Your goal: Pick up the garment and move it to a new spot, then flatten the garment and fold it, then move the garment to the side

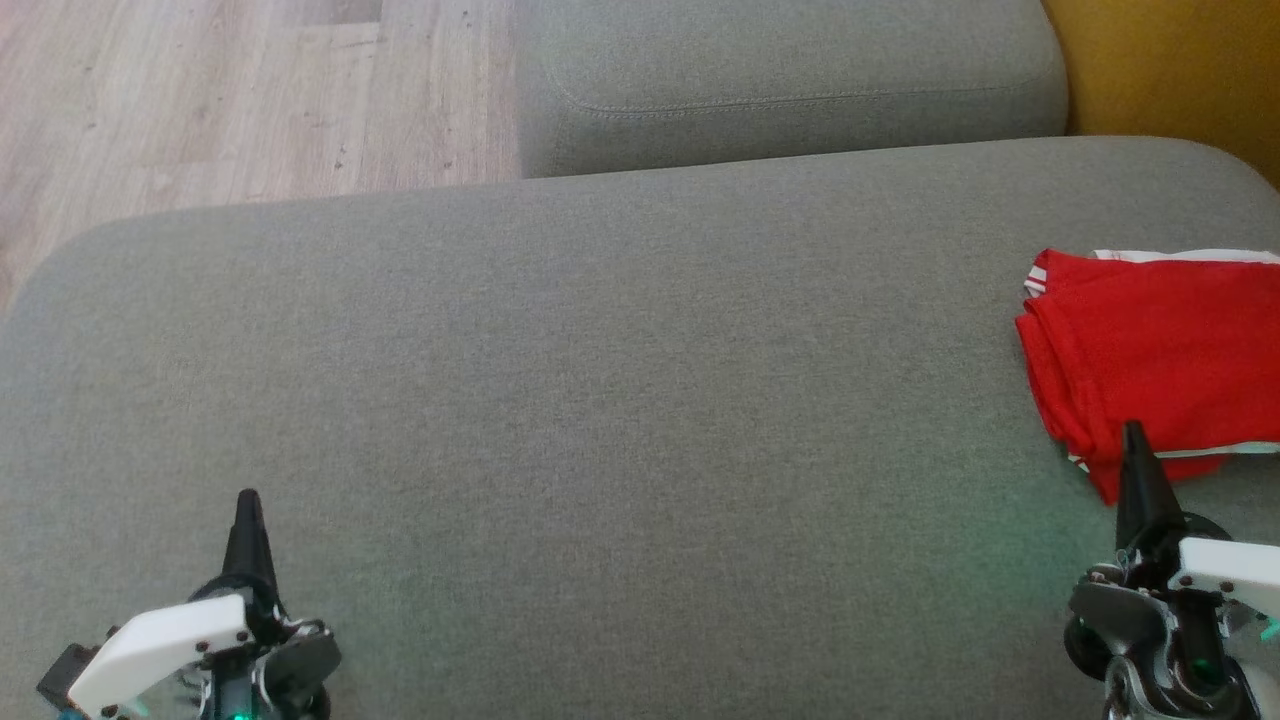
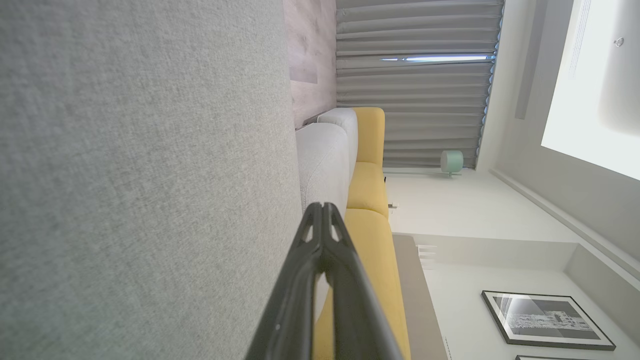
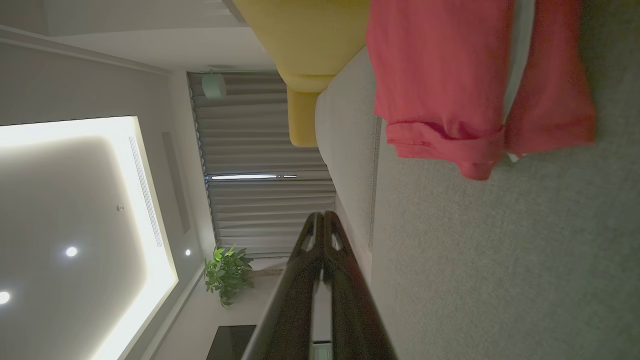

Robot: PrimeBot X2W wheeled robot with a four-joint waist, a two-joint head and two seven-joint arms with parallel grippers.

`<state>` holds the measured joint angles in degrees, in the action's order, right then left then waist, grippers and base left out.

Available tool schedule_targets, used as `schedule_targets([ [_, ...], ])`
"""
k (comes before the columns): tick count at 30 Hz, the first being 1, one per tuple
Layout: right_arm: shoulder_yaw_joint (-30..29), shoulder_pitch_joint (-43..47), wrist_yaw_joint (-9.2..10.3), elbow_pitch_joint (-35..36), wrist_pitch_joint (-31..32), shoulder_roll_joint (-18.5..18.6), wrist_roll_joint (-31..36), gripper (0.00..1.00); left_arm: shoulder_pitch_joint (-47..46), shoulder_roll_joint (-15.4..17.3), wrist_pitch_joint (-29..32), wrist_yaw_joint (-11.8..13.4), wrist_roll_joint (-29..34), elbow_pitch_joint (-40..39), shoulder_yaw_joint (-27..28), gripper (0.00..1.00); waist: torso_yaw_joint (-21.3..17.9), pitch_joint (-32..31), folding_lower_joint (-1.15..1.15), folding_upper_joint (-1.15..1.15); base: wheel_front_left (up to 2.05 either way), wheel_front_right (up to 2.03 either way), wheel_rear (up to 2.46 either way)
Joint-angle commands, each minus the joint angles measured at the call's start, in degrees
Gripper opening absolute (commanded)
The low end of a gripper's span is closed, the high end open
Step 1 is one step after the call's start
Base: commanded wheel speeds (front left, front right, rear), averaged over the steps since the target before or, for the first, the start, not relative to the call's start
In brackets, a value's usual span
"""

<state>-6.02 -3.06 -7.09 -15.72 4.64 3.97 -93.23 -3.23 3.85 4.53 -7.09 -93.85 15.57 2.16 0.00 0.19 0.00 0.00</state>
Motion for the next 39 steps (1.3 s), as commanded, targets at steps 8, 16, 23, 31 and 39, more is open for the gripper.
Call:
schedule_targets([
  [8,0.84,-3.00,-0.40,1.77,0.76,-0.11,-0.06,0.00,-2.80,0.36,0.48,-0.40,0.16,-1.61,2.52,0.00,0.00,-0.01,0.00,0.00,0.00,0.00,0.00],
  [16,0.70,-3.01,-0.40,1.76,0.87,-0.21,0.06,0.00,-2.81,0.23,0.62,-0.40,0.30,-1.60,2.70,0.00,0.00,-0.01,0.00,0.00,0.00,0.00,0.00],
  [23,0.59,-3.02,-0.40,1.75,0.96,-0.29,0.15,0.00,-2.82,0.13,0.73,-0.40,0.42,-1.60,2.84,0.00,0.00,-0.01,0.00,0.00,0.00,0.00,0.00],
  [31,0.48,-3.03,-0.40,1.75,1.06,-0.37,0.25,0.00,-2.84,0.03,0.85,-0.40,0.55,-1.59,2.99,0.00,0.00,-0.01,0.00,0.00,0.00,0.00,0.00],
  [39,0.38,-3.04,-0.40,1.74,1.13,-0.44,0.32,0.00,-2.85,-0.06,0.95,-0.40,0.65,-1.58,3.11,0.00,0.00,-0.01,0.00,0.00,0.00,0.00,0.00],
])
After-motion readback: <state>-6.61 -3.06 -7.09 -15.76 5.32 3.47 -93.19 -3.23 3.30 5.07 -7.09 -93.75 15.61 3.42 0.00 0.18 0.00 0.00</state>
